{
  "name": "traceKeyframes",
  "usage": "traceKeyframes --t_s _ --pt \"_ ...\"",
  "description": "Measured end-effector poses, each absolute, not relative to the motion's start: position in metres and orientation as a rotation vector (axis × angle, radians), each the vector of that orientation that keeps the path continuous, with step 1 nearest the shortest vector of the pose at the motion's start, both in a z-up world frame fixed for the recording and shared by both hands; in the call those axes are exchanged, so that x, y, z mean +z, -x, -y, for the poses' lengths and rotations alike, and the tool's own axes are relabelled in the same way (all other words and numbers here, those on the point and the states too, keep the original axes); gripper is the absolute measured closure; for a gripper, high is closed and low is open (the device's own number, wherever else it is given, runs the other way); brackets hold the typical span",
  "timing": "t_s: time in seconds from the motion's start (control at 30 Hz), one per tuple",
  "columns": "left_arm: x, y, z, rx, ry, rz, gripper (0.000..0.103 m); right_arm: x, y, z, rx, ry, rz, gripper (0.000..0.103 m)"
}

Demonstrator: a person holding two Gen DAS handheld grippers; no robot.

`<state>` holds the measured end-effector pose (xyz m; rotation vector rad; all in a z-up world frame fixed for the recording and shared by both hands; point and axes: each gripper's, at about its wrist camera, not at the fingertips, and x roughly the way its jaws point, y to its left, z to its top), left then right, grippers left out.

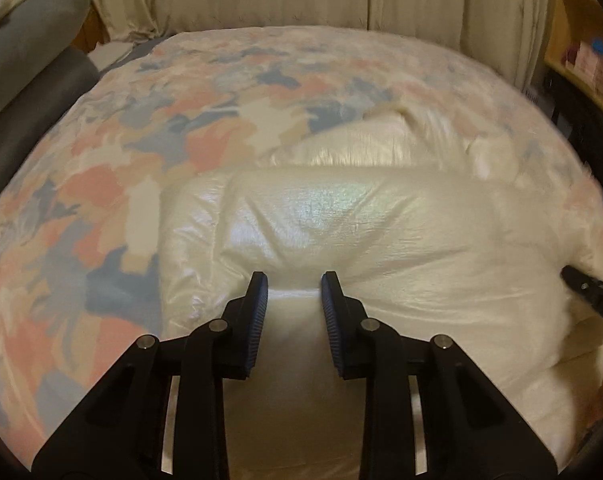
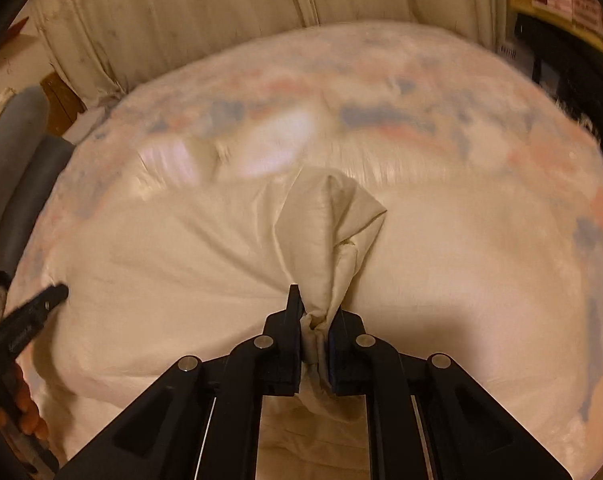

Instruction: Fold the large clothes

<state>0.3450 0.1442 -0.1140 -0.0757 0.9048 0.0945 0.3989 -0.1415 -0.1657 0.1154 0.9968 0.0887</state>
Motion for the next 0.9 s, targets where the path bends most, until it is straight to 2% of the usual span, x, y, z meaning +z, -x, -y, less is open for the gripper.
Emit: traceKeyframes --t_s 0.07,0.13,0.2,0.27,0.43,0.6,0.77,0.9 --pt "-0.121 -0.35 -0.137 0.109 0.02 -0.896 0.077 -0.173 -0.398 0.138 0.092 -0.107 -0.992 0.091" --pt "-0.123 -0.352 -0.134 0.115 -0.011 -0.897 0.077 -0.174 -0.396 0.138 0.1 -0.105 -0.994 0.082" --pt "-0.118 -0.351 -0.133 0.106 -0.022 -0.901 0.078 -0.169 -0.395 0.138 0.093 -0.098 -1.009 0.06" --pt "-0.109 -0.346 -0.136 0.081 -0.01 -0.906 0.078 -0.161 -0.389 0.144 0.089 -0.101 -0.999 0.049" --pt "-0.075 -0.33 -0.141 0.058 0.035 -0.85 0.077 -0.111 -0.358 0.148 0.092 -0.096 -0.895 0.048" --pt "-0.05 -0.328 -0.129 0.043 0.094 -0.797 0.078 -0.082 -0.357 0.112 0.173 -0.067 -0.841 0.048" --pt "-0.064 -0.351 -0.115 0.064 0.146 -0.827 0.077 -0.09 -0.38 0.055 0.275 -0.029 -0.837 0.049" --pt "-0.092 -0.371 -0.114 0.092 0.164 -0.86 0.077 -0.117 -0.4 0.02 0.3 -0.001 -0.878 0.05"
